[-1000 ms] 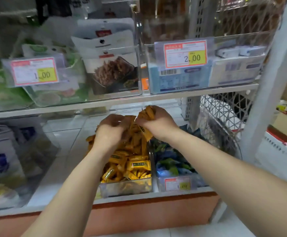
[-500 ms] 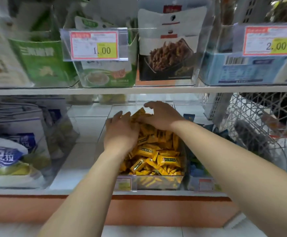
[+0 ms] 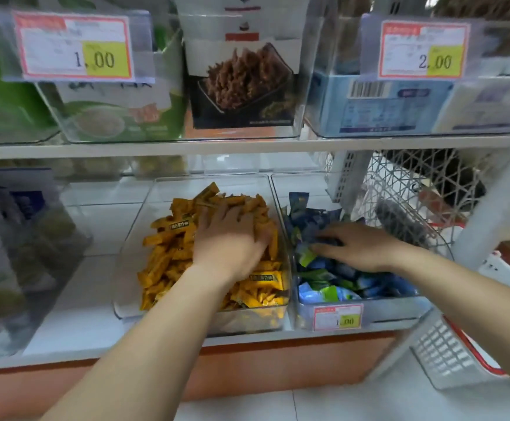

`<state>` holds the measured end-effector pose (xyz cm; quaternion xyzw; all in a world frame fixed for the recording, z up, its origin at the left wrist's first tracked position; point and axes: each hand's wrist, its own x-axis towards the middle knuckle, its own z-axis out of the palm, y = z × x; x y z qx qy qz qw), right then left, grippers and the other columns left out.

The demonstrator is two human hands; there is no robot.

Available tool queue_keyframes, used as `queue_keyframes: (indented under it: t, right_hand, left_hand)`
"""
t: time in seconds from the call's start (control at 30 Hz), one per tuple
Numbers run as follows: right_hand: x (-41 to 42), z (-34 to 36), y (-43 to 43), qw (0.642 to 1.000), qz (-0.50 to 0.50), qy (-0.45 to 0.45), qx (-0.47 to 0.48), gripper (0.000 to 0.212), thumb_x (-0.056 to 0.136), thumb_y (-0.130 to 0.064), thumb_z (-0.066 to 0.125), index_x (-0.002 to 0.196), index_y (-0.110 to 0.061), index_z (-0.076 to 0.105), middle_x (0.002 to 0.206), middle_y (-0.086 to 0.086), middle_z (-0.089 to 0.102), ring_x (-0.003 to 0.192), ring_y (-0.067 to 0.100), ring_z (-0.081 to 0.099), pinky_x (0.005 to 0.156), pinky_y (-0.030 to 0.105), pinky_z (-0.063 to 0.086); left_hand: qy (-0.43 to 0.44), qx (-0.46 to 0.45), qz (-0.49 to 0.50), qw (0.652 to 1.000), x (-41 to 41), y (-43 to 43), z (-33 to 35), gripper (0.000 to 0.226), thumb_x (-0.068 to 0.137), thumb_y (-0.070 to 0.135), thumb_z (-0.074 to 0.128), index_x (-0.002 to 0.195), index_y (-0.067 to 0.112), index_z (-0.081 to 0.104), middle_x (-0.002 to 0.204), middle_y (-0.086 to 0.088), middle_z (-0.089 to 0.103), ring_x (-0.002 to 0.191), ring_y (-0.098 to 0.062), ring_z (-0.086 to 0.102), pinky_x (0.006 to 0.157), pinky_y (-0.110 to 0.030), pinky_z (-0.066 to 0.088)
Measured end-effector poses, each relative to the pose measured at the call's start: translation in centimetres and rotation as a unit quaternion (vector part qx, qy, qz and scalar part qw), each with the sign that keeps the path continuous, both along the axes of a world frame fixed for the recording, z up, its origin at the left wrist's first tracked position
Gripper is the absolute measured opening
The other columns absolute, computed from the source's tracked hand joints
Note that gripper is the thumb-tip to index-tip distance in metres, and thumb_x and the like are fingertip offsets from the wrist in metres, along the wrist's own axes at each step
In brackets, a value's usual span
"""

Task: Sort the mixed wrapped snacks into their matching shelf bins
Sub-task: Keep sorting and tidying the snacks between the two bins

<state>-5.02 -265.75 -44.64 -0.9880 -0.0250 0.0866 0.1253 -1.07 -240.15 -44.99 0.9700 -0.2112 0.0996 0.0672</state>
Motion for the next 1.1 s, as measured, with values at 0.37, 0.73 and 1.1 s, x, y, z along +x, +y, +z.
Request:
queue_keyframes:
  t: [0.37,0.73,1.1]
  right_hand:
    - [2.5,2.2,-6.1,0.997,-0.034,0.034,-0.059,0.04,0.09,-0.067,0.05,0.09,-0.031,0.067,0.09,-0.011,0.067,0.083,0.013,0.064,0.072,0.033,0.051]
    - [10.9,-3.5,-4.6,0.981,-0.139,0.123,0.057,0.09,0.078,-0.081,0.053,0.133,-0.01,0.046,0.132,0.015,0.052,0.117,0.031,0.053,0.093,0.041,0.042]
    - [7.5,-2.3,-4.0,0.917,-0.117,0.236,0.298,0.063,0.074,-0.064,0.073,0.11,-0.012,0.076,0.112,0.015,0.073,0.104,0.028,0.07,0.103,0.04,0.049]
  left_hand:
    - [0.056,-0.146,-0.068,0.985,-0.7,-5.3,-0.7,0.06,0.092,0.049,0.044,0.148,0.028,0.038,0.161,0.003,0.026,0.144,-0.023,0.031,0.108,-0.034,0.035]
    - [0.026,-0.149,-0.06,0.987,-0.8,-5.2,-0.9,0.065,0.085,0.049,0.036,0.147,0.028,0.043,0.16,0.007,0.03,0.14,-0.022,0.038,0.107,-0.036,0.038]
    - [0.033,-0.155,-0.052,0.986,-0.9,-5.3,-1.1,0.055,0.093,0.042,0.045,0.146,0.028,0.041,0.16,0.009,0.029,0.138,-0.023,0.041,0.108,-0.037,0.039]
